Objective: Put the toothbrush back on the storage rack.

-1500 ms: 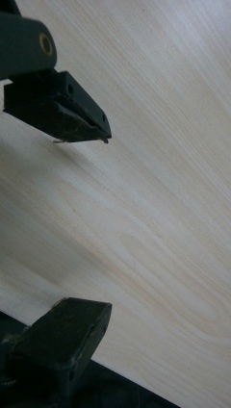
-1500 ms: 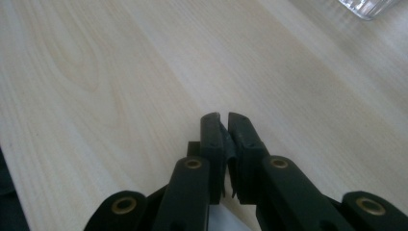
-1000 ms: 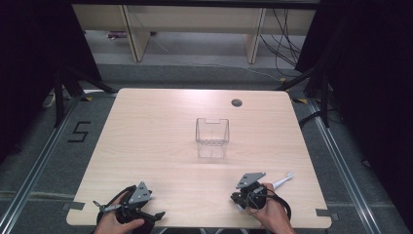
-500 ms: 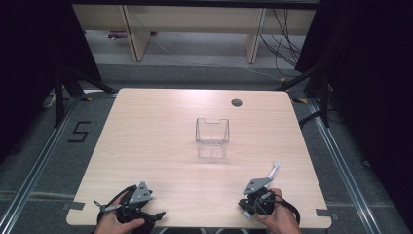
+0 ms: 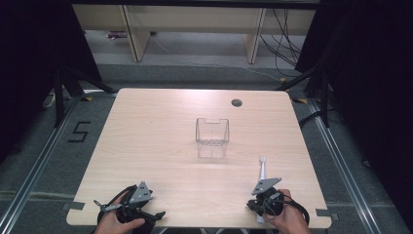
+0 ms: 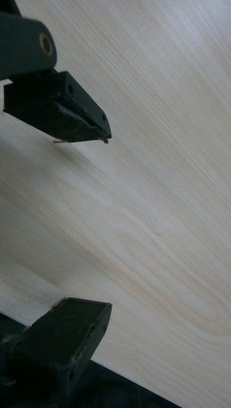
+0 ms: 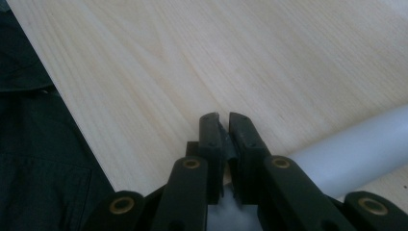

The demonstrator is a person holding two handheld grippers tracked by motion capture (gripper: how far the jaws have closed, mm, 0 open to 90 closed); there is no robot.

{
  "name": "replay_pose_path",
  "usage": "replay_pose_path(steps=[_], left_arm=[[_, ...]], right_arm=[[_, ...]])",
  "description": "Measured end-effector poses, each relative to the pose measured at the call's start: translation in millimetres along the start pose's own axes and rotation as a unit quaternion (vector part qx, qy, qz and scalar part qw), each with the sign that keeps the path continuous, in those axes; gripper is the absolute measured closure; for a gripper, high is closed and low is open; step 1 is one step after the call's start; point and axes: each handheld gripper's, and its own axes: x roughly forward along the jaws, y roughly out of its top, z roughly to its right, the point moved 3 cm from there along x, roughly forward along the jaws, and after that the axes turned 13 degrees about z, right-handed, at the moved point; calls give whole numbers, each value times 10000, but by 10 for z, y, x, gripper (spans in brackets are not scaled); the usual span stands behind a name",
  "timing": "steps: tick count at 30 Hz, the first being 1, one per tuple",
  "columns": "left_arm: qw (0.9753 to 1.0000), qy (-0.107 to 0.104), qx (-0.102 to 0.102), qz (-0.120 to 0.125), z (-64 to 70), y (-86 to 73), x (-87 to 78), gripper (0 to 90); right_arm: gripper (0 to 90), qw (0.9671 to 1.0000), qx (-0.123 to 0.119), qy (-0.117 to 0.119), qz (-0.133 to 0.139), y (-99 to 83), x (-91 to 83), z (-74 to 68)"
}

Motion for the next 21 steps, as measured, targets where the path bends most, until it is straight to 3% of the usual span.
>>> replay_pose_path(steps=[1, 3, 4, 6, 8, 9, 12, 14, 15, 17, 18, 19, 20, 21], left_arm=[[10000, 2, 0, -2, 0, 0, 1, 152], [10000, 2, -3, -4, 0, 2, -1, 152], [10000, 3, -4, -2, 0, 2, -2, 152], [10000, 5, -5, 3, -2, 2, -2, 152], [10000, 6, 2, -6, -3, 1, -3, 152], [10000, 7, -6, 3, -2, 1, -1, 152], [10000, 6, -10, 2, -1, 1, 0, 152], [10000, 4, -8, -2, -1, 1, 0, 151], [10000, 5, -3, -2, -1, 1, -1, 152], [10000, 4, -3, -8, -2, 0, 0, 152], [10000, -2, 14, -25, -4, -1, -2, 151], [10000, 5, -1, -7, -1, -1, 1, 152], [10000, 6, -2, -7, -1, 0, 1, 152], [10000, 4, -8, -6, -1, 0, 0, 151]], right_arm=[[844, 9999, 100, -68, -44, -11, -22, 6], [843, 9998, 63, -165, -23, -25, -14, 35], [842, 9994, 285, -206, -70, -37, -38, 16], [841, 9993, 223, -286, 9, -55, -44, 65], [841, 9998, 81, -160, 83, -64, -57, 111], [841, 9994, 229, -254, 91, -80, -88, 117], [841, 9996, 119, -185, 153, -86, -120, 148], [843, 9997, 199, -129, 96, -98, -144, 163], [845, 9993, 278, -222, 93, -108, -172, 164], [845, 9995, 189, -227, 140, -113, -170, 182], [847, 9990, 339, -288, 86, -125, -175, 174], [848, 9992, 227, -282, 163, -130, -171, 193], [850, 9992, 288, -237, 112, -135, -198, 196], [851, 9984, 356, -407, 166, -146, -193, 218]])
